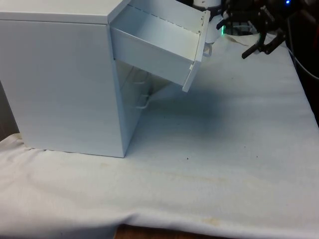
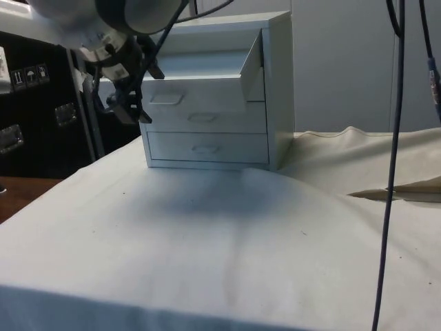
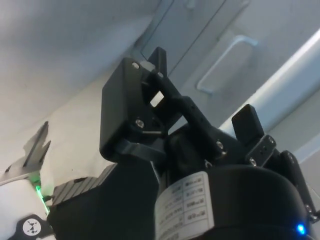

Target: Open the drawer, then close it.

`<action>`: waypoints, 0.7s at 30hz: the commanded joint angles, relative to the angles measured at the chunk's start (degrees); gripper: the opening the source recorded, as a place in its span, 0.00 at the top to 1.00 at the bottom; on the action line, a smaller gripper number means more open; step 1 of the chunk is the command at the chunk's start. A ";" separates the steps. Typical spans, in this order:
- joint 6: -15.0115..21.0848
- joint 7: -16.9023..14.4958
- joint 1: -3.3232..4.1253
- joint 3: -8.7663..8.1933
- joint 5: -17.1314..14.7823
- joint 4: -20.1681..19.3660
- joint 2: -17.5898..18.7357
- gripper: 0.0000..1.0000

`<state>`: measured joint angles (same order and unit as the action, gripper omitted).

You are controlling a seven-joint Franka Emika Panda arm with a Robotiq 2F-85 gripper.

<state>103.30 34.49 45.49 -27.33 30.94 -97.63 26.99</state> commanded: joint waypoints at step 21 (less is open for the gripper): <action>3.90 -0.63 -0.80 -1.55 -1.43 -2.58 -0.11 0.00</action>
<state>107.14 33.92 44.69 -28.93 29.56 -100.15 26.93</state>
